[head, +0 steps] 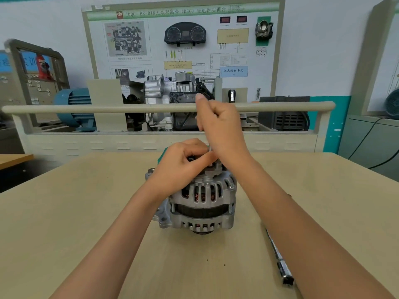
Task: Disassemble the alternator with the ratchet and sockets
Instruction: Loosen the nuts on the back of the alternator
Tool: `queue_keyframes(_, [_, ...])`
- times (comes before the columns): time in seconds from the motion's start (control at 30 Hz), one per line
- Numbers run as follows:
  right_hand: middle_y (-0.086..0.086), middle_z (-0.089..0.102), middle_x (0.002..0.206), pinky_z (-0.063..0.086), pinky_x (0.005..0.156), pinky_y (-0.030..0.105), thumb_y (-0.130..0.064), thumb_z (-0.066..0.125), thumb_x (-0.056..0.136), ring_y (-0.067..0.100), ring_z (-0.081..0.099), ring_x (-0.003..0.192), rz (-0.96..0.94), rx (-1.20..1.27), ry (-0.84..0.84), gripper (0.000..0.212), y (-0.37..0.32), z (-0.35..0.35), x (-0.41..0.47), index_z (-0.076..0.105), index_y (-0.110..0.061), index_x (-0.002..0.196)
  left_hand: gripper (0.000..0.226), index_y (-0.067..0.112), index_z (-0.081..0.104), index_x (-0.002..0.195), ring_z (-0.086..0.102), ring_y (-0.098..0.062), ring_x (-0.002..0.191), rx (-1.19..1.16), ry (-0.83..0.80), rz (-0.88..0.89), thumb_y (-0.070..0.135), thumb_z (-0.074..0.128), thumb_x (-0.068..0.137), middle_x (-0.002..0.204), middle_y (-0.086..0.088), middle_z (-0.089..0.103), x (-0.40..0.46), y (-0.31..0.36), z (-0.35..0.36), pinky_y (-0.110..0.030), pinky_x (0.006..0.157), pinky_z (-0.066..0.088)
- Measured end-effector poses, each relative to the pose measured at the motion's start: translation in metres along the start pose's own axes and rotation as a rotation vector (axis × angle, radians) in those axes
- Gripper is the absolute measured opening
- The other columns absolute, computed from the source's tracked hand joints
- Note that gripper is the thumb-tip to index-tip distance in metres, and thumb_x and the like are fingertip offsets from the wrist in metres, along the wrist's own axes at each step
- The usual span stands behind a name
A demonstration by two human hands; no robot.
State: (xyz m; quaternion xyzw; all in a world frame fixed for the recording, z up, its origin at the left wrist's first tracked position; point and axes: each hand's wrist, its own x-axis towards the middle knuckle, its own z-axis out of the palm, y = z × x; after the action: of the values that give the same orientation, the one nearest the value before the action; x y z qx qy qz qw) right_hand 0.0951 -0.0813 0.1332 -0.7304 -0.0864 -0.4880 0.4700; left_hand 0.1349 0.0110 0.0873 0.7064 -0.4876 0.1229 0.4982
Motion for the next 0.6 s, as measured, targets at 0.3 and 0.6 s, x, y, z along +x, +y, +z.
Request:
queue_keyframes(0.3, [-0.002,0.047,0.071,0.029,0.077,0.030,-0.022,0.044,0.092,0.018,0.045,0.073,-0.238,-0.878,0.136,0.023,-0.005,0.009,-0.010,0.055,-0.017,0.073,0.059,0.037,0.056,0.041,0.044,0.007,0.043,-0.008,0.032,0.000,-0.007,0.054,0.081,0.043,0.019,0.051,-0.002,-0.004,0.002,-0.006,0.047,0.029])
queue_keyframes(0.6, [-0.003,0.045,0.043,0.044,0.080,0.026,-0.013,0.049,0.092,0.010,0.056,0.064,0.213,0.430,-0.210,0.063,-0.001,-0.006,0.009,0.038,-0.021,0.030,0.036,-0.011,0.064,0.081,0.056,-0.030,0.086,-0.072,-0.038,0.001,0.023,0.057,0.091,0.089,-0.019,0.058,-0.001,-0.001,-0.001,-0.040,0.085,0.044])
